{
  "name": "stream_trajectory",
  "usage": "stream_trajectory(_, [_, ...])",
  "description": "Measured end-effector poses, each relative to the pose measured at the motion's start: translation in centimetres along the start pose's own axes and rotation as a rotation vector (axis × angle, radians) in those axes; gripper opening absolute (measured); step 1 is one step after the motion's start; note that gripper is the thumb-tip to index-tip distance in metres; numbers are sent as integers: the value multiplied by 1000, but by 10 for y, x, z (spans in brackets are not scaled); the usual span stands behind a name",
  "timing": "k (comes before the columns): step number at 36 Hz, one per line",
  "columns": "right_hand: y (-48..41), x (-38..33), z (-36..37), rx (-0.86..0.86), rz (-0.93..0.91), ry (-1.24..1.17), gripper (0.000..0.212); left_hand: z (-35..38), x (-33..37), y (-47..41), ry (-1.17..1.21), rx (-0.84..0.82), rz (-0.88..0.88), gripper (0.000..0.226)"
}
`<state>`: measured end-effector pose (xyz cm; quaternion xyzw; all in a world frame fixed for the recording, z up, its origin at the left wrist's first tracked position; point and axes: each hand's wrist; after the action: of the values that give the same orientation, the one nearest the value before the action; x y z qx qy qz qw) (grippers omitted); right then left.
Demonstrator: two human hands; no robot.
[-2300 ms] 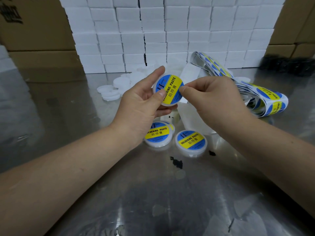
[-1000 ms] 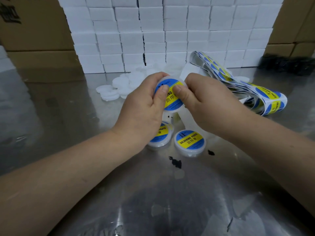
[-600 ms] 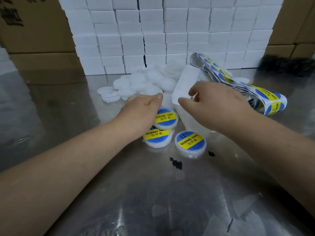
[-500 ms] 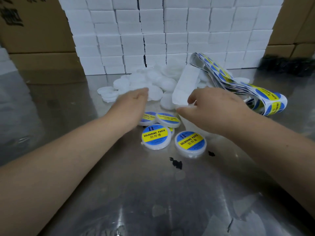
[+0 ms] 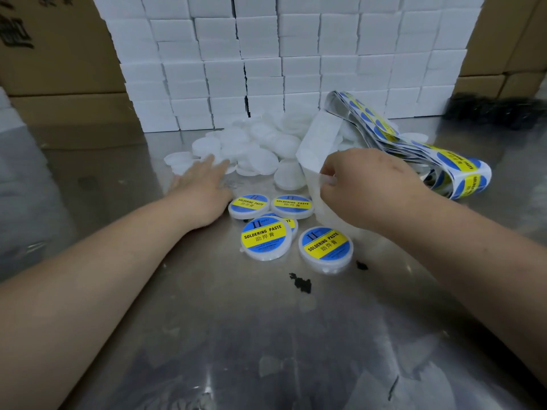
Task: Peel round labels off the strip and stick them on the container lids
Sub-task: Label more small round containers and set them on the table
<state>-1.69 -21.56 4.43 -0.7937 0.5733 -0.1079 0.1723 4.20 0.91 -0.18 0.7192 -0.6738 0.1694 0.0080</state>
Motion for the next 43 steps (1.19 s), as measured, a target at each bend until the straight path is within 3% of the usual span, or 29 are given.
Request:
stream_trajectory(3, [1,-1,-1,17,-3,-5,21,0,0,3,83,-120,100,40])
stream_trajectory(6, [0,-1,-3,30,-6,0,23,-1,-1,4,81,-89,55,35])
stream_trajectory(12, [0,-2,0,75,-13,-36,23,0,-1,-3,151,25,-79,46])
stream_trajectory(19, [2,-3,0,99,-29,-72,26,7,12,-28,-89,44,-204,62])
stream_trajectory(23, [0,-1,1,113,-42,-70,24,10,8,-41,-66,20,-274,70])
stream_trajectory(30, [0,-1,3,125,-60,-77,26,9,8,-40,-131,87,-229,37])
stream_trajectory(34, [1,-2,2,141,-66,-91,28,4,12,-32,-228,272,-172,28])
stream_trajectory(39, [2,-2,-1,169,-65,-118,28,-1,18,-19,118,534,-30,18])
stream_trajectory(43, [1,-1,-4,186,-13,-245,22,-6,25,-4,486,606,-51,5])
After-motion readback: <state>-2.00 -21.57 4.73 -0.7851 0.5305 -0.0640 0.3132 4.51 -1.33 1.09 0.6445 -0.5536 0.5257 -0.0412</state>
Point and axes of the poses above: each hand's wrist, its own y-axis away from the middle knuckle, its own z-axis out of the palm, x = y × z, and after that the axes turned 4 degrees about -z, right-handed
